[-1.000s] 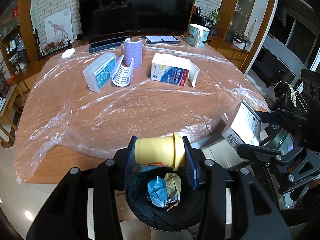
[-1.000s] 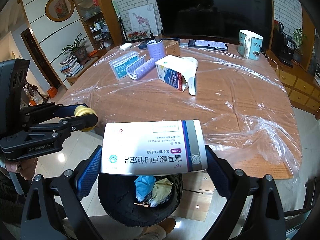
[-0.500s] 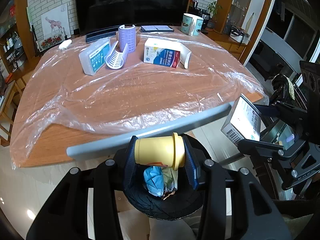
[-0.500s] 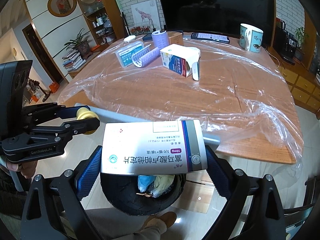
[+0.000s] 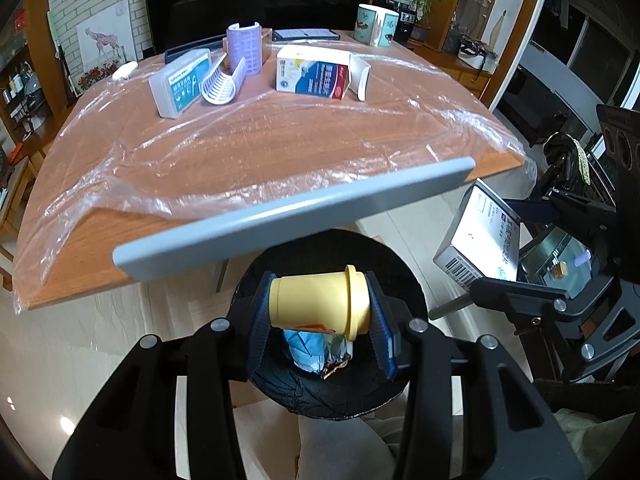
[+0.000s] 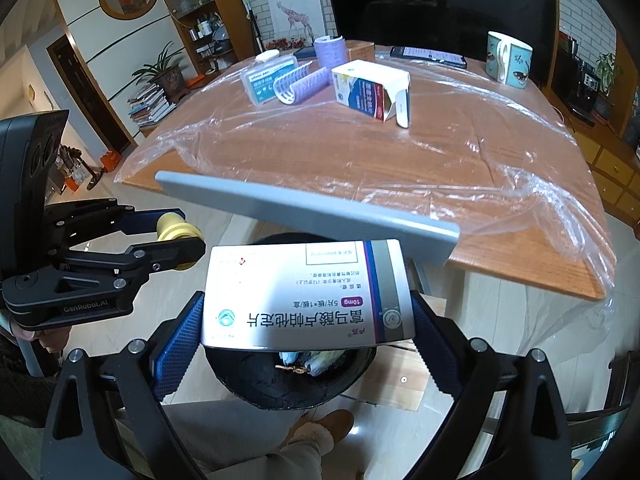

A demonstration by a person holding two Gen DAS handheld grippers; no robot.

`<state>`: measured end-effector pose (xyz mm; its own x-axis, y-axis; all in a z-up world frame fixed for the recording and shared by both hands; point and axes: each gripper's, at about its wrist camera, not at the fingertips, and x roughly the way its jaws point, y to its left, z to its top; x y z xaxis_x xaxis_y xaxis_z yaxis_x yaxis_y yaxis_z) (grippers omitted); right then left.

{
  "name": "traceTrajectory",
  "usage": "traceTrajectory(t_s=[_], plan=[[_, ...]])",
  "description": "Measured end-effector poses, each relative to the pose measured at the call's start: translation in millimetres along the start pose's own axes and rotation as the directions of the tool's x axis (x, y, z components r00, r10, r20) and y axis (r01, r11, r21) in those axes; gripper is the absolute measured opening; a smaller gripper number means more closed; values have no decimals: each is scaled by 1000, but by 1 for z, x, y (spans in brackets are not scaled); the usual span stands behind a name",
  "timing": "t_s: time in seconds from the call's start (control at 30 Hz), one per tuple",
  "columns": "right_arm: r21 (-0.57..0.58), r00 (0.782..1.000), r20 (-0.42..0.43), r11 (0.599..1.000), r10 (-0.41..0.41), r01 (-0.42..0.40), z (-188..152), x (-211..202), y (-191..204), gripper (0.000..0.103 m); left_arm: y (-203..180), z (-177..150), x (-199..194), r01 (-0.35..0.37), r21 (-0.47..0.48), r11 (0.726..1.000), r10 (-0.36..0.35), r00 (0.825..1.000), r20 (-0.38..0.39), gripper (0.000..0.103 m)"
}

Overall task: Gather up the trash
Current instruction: 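Carry the yellow cup with the left tool while the right tool carries the white box over the bin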

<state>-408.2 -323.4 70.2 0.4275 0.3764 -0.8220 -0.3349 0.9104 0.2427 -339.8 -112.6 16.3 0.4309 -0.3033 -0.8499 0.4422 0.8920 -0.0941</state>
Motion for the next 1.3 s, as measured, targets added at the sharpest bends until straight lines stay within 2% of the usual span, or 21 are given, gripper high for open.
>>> traceTrajectory(t_s=[0.6,1.3], plan=[[-9,995,-99,1000,5,-6,-17,41,-3,94,-1,-18,38,-30,18,999,31,995,-95,45],[-24,987,-162,999,22,-26,-16,84,-7,94,-1,-22,74,-45,40,998,50,987,-149,45]])
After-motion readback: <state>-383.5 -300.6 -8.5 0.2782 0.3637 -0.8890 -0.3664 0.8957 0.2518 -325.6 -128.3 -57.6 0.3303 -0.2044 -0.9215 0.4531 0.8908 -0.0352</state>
